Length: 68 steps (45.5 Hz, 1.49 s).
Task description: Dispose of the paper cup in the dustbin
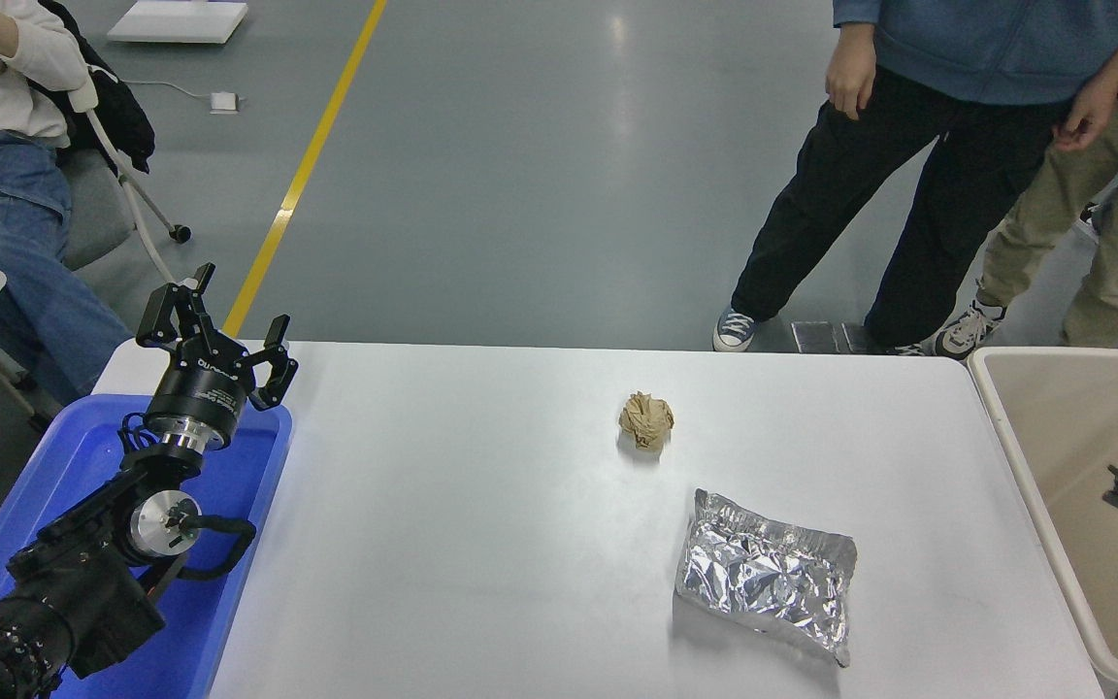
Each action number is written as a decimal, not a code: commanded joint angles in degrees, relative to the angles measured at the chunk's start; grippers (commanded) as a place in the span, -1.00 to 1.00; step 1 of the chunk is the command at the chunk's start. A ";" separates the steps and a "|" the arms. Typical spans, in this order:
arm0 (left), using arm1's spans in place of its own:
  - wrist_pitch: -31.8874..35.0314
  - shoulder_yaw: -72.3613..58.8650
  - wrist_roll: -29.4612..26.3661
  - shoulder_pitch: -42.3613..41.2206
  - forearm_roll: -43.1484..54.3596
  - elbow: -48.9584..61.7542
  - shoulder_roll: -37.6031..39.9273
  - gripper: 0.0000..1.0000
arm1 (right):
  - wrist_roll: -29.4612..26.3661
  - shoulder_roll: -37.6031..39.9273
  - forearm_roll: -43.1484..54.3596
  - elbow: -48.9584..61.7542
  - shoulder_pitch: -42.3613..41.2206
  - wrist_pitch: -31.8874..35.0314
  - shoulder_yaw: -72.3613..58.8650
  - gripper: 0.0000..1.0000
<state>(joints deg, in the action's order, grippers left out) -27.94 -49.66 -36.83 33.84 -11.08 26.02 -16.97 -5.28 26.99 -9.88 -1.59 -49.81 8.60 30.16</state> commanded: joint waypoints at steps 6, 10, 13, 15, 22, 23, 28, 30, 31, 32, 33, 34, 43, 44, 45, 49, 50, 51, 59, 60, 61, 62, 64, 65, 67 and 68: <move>0.07 0.00 0.00 0.00 0.00 0.00 0.00 1.00 | 0.18 -0.97 0.21 -1.14 -9.87 11.97 -1.60 1.00; -0.01 0.00 0.00 0.00 0.00 0.00 0.00 1.00 | 0.09 -1.76 0.21 -4.03 -10.92 11.97 -1.69 1.00; 0.08 0.00 0.00 0.00 0.00 0.00 0.00 1.00 | 0.09 -1.85 0.39 -7.63 -10.93 11.88 -1.78 1.00; 0.08 0.00 0.00 0.00 0.00 0.00 0.00 1.00 | 0.09 -2.46 0.30 -10.35 -10.84 11.88 -1.78 1.00; 0.08 0.00 0.00 0.00 0.00 0.00 0.00 1.00 | 0.18 -3.96 0.21 -20.46 -10.84 11.45 -0.46 1.00; 0.08 0.00 0.00 0.00 0.00 0.00 0.00 1.00 | 0.18 -4.13 0.13 -21.43 -10.84 11.36 -0.28 1.00; -0.01 0.00 0.00 0.00 0.00 0.00 0.00 1.00 | 0.36 -8.17 0.04 -22.67 -10.93 10.92 0.77 1.00; -0.01 0.09 0.00 0.00 0.00 0.00 0.00 1.00 | 0.36 -10.01 0.04 -22.50 -11.01 10.48 1.21 1.00; -0.01 0.00 0.00 0.00 0.00 0.00 0.00 1.00 | 0.44 -10.72 0.04 -22.50 -11.01 10.22 1.39 1.00; 0.07 0.00 0.00 0.00 0.00 0.00 0.00 1.00 | 0.44 -11.51 0.04 -22.41 -11.01 9.95 1.56 1.00; -0.01 0.00 0.00 0.00 0.00 0.00 0.00 1.00 | 0.44 -12.30 0.04 -22.32 -11.01 9.60 1.65 1.00; -0.01 0.00 0.00 0.00 0.00 0.00 0.00 1.00 | 0.44 -13.18 0.04 -21.97 -11.01 9.25 1.74 1.00; -0.01 0.00 0.00 0.00 0.00 0.00 0.00 1.00 | 0.53 -23.11 -0.40 -16.35 -10.93 8.19 4.20 1.00; -0.01 0.00 0.00 0.00 0.00 0.00 0.00 1.00 | 0.53 -23.90 -0.49 -15.74 -10.93 8.19 4.90 1.00; -0.01 0.00 0.00 0.00 0.00 0.00 0.00 1.00 | 0.53 -24.61 -0.49 -15.29 -10.84 8.19 5.60 1.00; 0.07 0.00 0.00 0.00 0.00 0.00 0.00 1.00 | 0.53 -26.89 -0.49 -13.97 -10.49 8.19 7.27 1.00; -0.01 0.00 0.00 0.00 0.00 0.00 0.00 1.00 | 0.53 -26.99 -0.49 -13.88 -10.31 8.19 7.36 1.00; -0.01 0.00 0.00 0.00 0.00 0.00 0.00 1.00 | 0.53 -26.99 -0.49 -13.80 -10.14 8.19 7.45 1.00; -0.01 0.00 0.00 0.00 0.00 0.00 0.00 1.00 | 1.94 -26.99 -0.75 -14.06 -8.29 8.37 7.63 1.00; -0.01 0.00 0.00 0.00 0.00 0.00 0.00 1.00 | 2.03 -26.99 -0.75 -14.15 -8.11 8.45 7.63 1.00; -0.01 0.00 0.00 0.00 0.00 0.00 0.00 1.00 | 2.03 -26.99 -0.75 -14.23 -7.85 8.63 7.63 1.00; -0.01 0.09 0.00 0.00 0.00 0.00 0.00 1.00 | 2.03 -26.99 -0.75 -14.41 -7.50 8.89 7.63 1.00; -0.01 0.09 0.00 0.00 0.00 0.00 0.00 1.00 | 2.03 -26.99 -0.75 -14.50 -6.71 8.98 7.63 1.00; 0.07 0.09 0.00 0.00 0.00 0.00 0.00 1.00 | 2.03 -26.99 -0.75 -14.50 -6.36 8.98 7.63 1.00; -0.01 0.00 0.00 0.00 0.00 0.00 0.00 1.00 | 2.11 -26.99 -0.75 -14.50 -5.83 8.98 7.63 1.00; -0.01 0.00 0.00 0.00 0.00 0.00 0.00 1.00 | 2.29 -26.99 -0.75 -14.41 -5.57 9.07 7.72 1.00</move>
<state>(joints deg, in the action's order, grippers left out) -27.93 -49.62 -36.83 33.84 -11.07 26.01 -16.96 -3.76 1.13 -10.53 -16.25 -58.06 17.25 37.18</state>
